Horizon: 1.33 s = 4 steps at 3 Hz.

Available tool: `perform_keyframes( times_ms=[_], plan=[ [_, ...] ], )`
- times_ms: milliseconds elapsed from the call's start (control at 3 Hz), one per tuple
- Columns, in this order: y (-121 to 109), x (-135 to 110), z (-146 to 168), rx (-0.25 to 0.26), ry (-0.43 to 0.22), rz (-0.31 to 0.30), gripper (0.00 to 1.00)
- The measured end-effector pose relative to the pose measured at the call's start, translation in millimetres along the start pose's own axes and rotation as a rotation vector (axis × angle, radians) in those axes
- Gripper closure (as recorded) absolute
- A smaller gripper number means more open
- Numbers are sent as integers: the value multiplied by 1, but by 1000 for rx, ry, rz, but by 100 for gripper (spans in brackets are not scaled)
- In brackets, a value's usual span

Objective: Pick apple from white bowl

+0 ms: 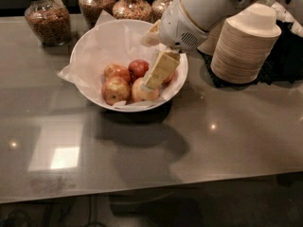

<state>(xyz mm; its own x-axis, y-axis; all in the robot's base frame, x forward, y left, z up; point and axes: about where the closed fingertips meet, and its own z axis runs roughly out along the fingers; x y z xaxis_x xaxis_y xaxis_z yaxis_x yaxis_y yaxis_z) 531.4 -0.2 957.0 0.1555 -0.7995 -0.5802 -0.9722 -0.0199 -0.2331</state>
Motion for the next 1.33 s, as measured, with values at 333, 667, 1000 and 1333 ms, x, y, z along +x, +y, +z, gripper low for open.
perform_keyframes(
  times_ms=[333, 667, 1000, 1333],
  plan=[
    [-1, -11, 12, -28, -22, -21, 39],
    [-3, -16, 23, -46, -31, -30, 38],
    [-6, -15, 34, -61, -34, -27, 38],
    [-8, -14, 45, -82, -36, -23, 39]
  ],
)
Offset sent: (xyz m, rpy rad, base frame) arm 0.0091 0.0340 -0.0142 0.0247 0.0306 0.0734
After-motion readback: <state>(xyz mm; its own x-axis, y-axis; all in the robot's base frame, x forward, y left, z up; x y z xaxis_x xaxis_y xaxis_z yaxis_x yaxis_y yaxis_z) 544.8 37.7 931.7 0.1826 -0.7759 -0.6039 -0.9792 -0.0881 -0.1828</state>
